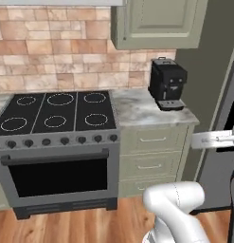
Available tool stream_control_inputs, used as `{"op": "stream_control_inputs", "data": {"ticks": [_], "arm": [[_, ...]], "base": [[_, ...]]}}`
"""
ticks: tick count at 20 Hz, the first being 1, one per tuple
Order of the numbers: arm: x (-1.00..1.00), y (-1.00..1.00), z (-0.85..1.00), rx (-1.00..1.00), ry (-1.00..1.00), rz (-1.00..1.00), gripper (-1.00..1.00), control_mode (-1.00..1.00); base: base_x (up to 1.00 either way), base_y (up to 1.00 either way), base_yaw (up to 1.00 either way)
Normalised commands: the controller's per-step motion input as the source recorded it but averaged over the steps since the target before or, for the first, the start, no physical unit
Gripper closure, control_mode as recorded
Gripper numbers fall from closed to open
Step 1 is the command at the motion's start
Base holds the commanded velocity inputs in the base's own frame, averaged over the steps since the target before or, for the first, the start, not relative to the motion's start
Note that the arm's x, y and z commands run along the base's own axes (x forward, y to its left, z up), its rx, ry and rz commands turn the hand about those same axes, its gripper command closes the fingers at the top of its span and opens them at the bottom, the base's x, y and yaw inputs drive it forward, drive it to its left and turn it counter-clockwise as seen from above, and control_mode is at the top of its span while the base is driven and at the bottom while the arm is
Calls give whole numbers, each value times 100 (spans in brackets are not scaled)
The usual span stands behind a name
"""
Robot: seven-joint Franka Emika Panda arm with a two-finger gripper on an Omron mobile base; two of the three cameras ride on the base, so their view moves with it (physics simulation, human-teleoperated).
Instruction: Gather the bell pepper and squash from the fridge and place them on a tray on the dining counter. Then gather the fishs from the fridge and place them on the other tray.
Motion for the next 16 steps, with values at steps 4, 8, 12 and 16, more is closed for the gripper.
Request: {"op": "stream_control_inputs", "data": {"ticks": [4, 8, 12, 16], "arm": [[0, 0, 0, 0, 0, 0, -100, 100], [0, 0, 0, 0, 0, 0, -100, 100], [0, 0, 0, 0, 0, 0, -100, 100], [0, 0, 0, 0, 0, 0, -100, 100]], "base": [[-4, -100, 0], [15, -100, 0], [39, -100, -2], [67, -75, -7]]}}
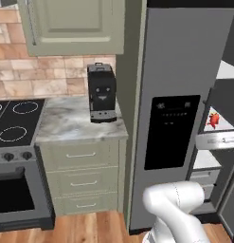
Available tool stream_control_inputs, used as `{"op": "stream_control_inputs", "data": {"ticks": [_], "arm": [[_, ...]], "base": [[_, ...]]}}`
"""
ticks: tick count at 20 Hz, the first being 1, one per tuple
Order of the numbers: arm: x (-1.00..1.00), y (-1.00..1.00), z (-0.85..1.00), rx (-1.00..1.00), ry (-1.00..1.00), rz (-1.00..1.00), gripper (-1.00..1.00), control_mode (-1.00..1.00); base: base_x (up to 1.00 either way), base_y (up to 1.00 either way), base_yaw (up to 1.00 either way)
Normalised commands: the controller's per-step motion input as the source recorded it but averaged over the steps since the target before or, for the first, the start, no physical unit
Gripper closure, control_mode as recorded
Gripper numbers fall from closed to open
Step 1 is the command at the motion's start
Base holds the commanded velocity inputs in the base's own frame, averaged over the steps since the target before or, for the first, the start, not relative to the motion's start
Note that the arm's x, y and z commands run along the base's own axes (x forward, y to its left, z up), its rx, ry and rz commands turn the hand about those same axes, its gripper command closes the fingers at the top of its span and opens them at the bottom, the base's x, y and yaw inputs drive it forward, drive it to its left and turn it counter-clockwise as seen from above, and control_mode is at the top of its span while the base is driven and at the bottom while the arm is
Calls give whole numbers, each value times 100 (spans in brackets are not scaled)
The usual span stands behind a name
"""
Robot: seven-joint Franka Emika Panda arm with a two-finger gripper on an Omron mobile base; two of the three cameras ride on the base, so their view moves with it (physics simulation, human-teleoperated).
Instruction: Gather the bell pepper and squash from the fridge and place them on a tray on the dining counter. Then gather the fishs from the fridge and place them on the other tray.
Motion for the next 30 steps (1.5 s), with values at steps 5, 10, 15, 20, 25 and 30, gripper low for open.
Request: {"op": "stream_control_inputs", "data": {"ticks": [5, 10, 15, 20, 25, 30], "arm": [[0, 0, 0, 0, 0, 0, -100, 100], [0, 0, 0, 0, 0, 0, -100, 100], [0, 0, 0, 0, 0, 0, -100, 100], [0, 0, 0, 0, 0, 0, -100, 100], [0, 0, 0, 0, 0, 0, -100, 100], [0, 0, 0, 0, 0, 0, -100, 100]], "base": [[66, -60, -4], [69, -48, -8], [32, -66, -10], [15, -61, -22], [37, -25, -31], [69, 7, -27]]}}
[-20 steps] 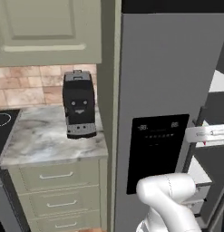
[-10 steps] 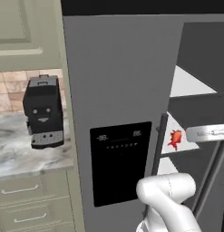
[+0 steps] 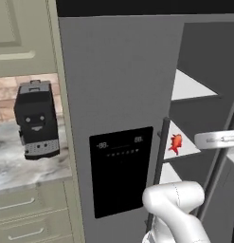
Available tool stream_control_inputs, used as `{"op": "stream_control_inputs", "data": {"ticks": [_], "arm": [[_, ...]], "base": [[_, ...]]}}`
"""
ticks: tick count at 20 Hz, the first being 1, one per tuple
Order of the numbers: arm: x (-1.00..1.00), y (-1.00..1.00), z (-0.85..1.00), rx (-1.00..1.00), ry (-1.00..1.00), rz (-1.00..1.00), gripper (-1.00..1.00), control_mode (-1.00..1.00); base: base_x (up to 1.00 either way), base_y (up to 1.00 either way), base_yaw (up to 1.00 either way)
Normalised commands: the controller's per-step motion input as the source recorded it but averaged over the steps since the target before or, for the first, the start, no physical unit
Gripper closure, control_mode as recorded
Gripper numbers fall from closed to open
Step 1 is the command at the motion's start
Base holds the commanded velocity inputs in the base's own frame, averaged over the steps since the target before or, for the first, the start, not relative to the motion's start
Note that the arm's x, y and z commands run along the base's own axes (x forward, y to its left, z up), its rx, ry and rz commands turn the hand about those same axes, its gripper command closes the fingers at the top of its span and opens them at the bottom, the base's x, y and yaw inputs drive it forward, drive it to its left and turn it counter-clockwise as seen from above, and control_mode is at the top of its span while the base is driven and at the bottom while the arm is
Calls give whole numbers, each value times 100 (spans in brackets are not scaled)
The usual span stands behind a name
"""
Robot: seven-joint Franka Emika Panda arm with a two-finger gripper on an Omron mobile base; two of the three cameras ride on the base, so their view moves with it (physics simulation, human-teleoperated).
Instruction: Gather the bell pepper and squash from the fridge and place them on a tray on the dining counter. Then gather the fishs from the fridge and place them on the other tray.
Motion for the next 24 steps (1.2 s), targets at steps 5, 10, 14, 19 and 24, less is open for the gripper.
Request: {"op": "stream_control_inputs", "data": {"ticks": [5, 10, 14, 19, 24], "arm": [[0, 0, 0, 0, 0, 0, -100, 100], [0, 0, 0, 0, 0, 0, -100, 100], [0, 0, 0, 0, 0, 0, -100, 100], [0, 0, 0, 0, 0, 0, -100, 100], [0, 0, 0, 0, 0, 0, -100, 100]], "base": [[89, -8, -37], [75, -48, -35], [72, -58, 7], [78, -46, 37], [43, -32, 22]]}}
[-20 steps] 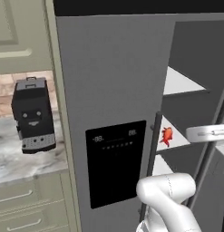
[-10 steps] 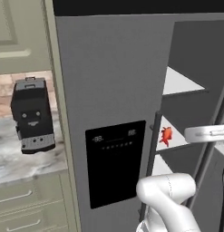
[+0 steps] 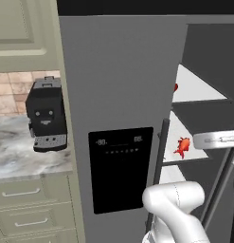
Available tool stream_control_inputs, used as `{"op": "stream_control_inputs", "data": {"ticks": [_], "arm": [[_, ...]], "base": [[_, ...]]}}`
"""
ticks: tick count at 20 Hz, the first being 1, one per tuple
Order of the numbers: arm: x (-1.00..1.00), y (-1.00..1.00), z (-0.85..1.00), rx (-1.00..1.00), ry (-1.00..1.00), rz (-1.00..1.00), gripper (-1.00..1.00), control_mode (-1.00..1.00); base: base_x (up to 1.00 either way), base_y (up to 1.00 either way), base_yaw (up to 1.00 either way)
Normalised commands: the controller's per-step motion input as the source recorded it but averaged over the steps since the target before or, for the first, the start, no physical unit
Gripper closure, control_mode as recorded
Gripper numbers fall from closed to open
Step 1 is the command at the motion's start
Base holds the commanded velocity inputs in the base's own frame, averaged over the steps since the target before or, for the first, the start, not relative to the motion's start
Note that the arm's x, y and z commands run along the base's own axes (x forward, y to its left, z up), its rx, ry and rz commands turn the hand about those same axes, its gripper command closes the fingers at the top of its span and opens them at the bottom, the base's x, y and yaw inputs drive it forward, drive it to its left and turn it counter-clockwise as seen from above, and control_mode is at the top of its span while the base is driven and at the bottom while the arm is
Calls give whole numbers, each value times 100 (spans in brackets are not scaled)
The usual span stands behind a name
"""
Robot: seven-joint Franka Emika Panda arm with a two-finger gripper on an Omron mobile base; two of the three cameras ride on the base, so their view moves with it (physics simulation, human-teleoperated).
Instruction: Gather the bell pepper and squash from the fridge and place them on a tray on the dining counter. Then gather the fishs from the fridge and place them on the other tray.
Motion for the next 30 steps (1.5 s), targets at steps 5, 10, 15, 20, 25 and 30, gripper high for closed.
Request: {"op": "stream_control_inputs", "data": {"ticks": [5, 10, 15, 20, 25, 30], "arm": [[0, 0, 0, 0, 0, 0, -100, 100], [0, 0, 0, 0, 0, 0, -100, 100], [-17, -10, 41, 0, 2, 0, -100, -100], [-5, -2, 54, -1, 8, 0, -100, -100], [47, -17, 3, -2, 0, -6, -100, -100], [49, -32, -8, 0, -18, 0, -100, -100]], "base": [[4, -4, 3], [21, -10, 0], [0, 0, 0], [0, 0, 0], [0, 0, 0], [0, 0, 0]]}}
